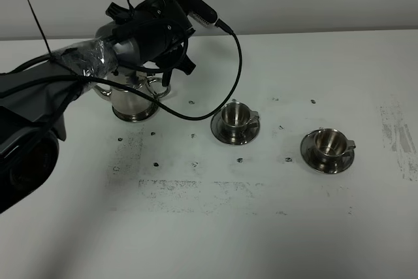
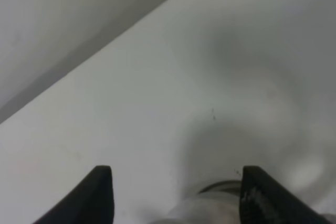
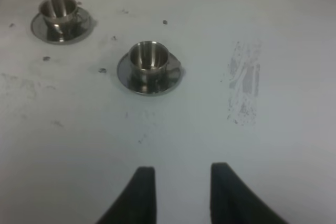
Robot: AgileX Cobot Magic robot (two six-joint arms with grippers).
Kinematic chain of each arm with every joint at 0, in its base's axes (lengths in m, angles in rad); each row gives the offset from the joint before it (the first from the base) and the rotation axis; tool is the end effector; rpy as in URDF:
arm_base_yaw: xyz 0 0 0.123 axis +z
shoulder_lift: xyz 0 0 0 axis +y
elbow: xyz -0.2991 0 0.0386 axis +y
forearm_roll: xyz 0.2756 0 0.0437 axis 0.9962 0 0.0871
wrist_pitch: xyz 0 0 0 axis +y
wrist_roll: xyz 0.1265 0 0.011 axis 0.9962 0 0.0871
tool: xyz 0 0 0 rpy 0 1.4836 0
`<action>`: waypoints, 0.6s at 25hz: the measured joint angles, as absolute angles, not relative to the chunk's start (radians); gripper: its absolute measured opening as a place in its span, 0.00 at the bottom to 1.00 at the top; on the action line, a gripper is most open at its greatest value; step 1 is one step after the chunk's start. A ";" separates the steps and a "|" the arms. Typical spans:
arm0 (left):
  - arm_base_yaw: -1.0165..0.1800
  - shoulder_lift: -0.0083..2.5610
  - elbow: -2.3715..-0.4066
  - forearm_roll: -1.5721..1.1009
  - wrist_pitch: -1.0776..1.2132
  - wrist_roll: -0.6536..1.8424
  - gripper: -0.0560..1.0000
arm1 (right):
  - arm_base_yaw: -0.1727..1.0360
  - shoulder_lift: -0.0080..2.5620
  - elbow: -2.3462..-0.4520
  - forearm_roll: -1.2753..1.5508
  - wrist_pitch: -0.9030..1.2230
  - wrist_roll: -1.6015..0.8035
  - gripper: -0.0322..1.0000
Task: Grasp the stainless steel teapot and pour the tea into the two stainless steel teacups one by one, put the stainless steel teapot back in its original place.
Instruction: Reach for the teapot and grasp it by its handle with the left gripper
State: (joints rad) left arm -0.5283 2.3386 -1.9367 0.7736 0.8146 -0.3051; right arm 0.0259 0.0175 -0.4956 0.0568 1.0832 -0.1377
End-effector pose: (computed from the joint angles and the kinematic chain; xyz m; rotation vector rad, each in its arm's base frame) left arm 0.5236 -0.2308 0.1540 0.7685 2.3077 0.5649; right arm 0.0362 0.0073 0.2697 -0.1732 2.0801 0.0006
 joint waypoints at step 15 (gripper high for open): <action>-0.526 2.352 -1.937 0.656 0.834 -0.122 0.53 | 0.026 0.017 -0.496 0.057 1.082 -0.138 0.26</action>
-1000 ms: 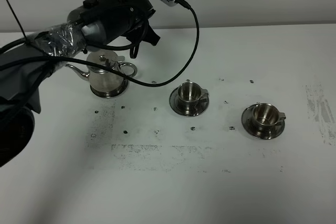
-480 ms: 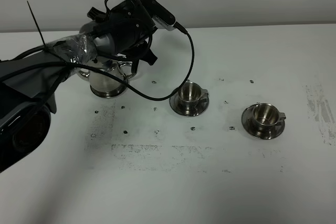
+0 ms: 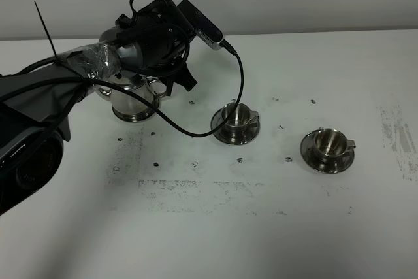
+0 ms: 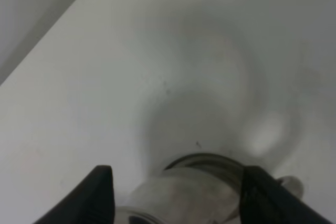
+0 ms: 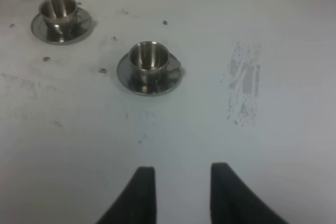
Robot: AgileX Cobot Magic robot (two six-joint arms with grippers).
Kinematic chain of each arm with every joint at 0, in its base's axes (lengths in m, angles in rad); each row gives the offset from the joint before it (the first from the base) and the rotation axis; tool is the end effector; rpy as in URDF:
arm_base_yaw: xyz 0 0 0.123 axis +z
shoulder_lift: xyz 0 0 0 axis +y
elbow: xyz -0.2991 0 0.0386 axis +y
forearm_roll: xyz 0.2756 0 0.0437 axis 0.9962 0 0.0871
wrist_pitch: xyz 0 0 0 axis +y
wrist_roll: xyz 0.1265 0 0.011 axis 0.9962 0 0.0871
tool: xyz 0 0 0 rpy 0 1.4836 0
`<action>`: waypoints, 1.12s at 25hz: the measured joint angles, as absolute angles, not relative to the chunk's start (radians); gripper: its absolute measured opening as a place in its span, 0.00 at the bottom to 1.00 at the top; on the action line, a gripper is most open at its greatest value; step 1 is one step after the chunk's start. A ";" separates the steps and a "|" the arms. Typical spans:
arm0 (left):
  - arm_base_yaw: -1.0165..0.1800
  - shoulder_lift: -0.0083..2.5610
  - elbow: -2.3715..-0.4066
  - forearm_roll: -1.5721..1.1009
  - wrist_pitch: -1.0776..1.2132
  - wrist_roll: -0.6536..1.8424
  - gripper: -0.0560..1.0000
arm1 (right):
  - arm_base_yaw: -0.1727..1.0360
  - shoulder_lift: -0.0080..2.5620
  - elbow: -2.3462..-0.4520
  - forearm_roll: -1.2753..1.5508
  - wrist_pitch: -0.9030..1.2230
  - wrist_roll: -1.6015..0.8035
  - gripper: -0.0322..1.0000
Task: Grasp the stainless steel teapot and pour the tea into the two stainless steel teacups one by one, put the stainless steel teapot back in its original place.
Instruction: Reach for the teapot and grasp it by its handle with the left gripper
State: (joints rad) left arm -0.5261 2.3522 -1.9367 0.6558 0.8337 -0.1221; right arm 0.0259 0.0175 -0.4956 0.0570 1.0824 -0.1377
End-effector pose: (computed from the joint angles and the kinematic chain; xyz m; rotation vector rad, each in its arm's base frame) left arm 0.5170 -0.2339 0.1388 0.9328 2.3584 0.5437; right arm 0.0363 0.0073 0.2698 -0.1731 2.0793 0.0008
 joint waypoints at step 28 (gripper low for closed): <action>-0.541 2.352 -1.937 0.572 0.866 0.109 0.51 | 0.026 0.017 -0.496 0.058 1.081 -0.138 0.26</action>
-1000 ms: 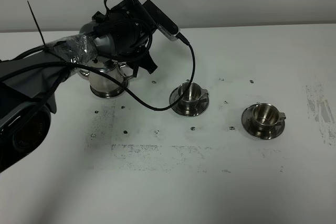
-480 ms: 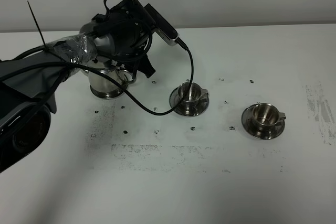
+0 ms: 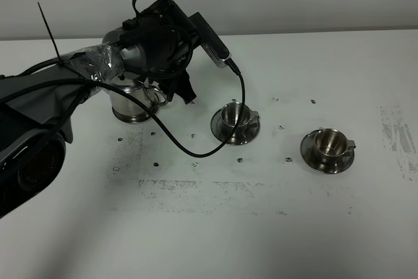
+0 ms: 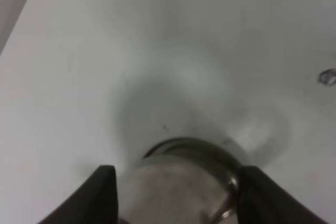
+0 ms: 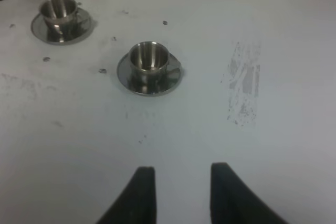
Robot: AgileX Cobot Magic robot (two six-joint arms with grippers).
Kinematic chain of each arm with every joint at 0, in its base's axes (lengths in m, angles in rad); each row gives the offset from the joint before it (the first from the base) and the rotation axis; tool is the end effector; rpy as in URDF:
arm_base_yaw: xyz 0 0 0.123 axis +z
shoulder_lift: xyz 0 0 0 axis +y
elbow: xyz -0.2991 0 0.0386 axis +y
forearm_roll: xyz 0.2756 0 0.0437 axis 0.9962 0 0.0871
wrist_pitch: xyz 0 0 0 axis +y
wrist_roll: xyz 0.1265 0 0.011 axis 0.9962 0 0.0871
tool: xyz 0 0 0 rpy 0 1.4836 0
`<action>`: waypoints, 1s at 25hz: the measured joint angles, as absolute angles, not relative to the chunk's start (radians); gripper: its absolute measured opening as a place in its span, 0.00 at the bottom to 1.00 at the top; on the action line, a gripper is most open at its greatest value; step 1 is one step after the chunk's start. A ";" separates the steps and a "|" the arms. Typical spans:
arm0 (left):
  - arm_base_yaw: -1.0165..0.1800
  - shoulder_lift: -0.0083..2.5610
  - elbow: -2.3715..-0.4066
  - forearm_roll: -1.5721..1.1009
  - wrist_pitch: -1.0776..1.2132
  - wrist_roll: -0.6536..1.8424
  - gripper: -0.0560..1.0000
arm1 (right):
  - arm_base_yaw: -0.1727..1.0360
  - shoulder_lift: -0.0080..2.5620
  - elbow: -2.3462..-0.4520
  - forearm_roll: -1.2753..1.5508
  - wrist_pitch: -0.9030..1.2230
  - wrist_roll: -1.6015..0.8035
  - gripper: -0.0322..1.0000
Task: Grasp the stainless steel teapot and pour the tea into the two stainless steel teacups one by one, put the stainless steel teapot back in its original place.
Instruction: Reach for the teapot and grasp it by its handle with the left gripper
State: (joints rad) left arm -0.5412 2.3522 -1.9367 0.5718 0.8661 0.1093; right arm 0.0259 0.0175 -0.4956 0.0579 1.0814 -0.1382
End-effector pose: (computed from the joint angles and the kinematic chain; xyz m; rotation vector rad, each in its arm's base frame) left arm 0.5065 -0.2433 0.1334 1.1930 2.3371 0.5538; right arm 0.0363 0.0074 0.2699 -0.1736 2.0782 0.0016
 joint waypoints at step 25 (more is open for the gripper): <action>-0.558 2.352 -1.937 0.362 0.988 0.180 0.49 | 0.026 0.017 -0.496 0.058 1.081 -0.138 0.26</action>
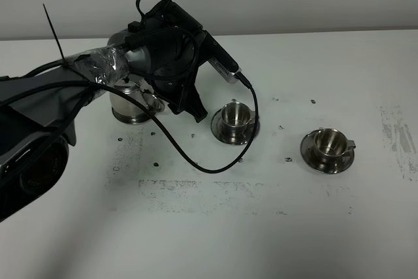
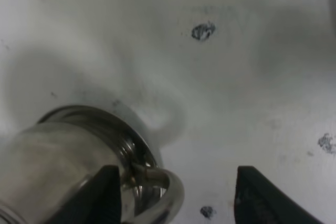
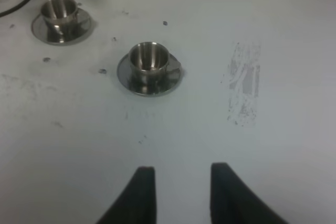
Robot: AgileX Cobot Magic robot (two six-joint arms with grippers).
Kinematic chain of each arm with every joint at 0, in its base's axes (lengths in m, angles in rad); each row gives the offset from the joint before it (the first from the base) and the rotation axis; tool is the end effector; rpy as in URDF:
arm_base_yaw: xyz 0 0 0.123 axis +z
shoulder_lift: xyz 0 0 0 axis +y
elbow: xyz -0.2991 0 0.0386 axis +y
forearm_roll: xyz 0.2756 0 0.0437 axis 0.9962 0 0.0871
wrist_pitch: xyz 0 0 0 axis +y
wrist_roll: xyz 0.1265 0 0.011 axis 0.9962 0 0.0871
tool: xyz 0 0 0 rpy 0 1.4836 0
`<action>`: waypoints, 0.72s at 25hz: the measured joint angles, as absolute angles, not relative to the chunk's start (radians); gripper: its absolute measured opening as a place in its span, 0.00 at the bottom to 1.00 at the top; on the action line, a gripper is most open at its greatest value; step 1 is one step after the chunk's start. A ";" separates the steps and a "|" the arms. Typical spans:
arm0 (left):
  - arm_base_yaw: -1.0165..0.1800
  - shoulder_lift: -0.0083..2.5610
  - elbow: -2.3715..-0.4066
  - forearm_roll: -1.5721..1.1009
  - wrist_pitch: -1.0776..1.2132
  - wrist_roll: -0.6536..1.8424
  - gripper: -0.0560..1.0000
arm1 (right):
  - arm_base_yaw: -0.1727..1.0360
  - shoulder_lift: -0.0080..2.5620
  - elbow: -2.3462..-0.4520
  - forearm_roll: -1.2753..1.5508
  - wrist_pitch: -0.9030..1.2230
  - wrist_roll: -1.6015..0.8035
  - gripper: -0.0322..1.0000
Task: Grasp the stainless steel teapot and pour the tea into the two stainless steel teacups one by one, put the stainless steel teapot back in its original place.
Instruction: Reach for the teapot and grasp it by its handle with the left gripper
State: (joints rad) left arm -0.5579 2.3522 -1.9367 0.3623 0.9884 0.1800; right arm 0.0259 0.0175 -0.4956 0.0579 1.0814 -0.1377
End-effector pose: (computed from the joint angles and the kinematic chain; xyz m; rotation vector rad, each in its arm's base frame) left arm 0.4797 -0.2550 0.1205 1.2213 2.5285 0.3887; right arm 0.0363 0.0074 0.2699 -0.1730 2.0783 0.0019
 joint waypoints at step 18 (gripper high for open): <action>-0.558 2.352 -1.937 0.342 1.149 0.192 0.49 | 0.026 0.017 -0.496 0.058 1.080 -0.138 0.26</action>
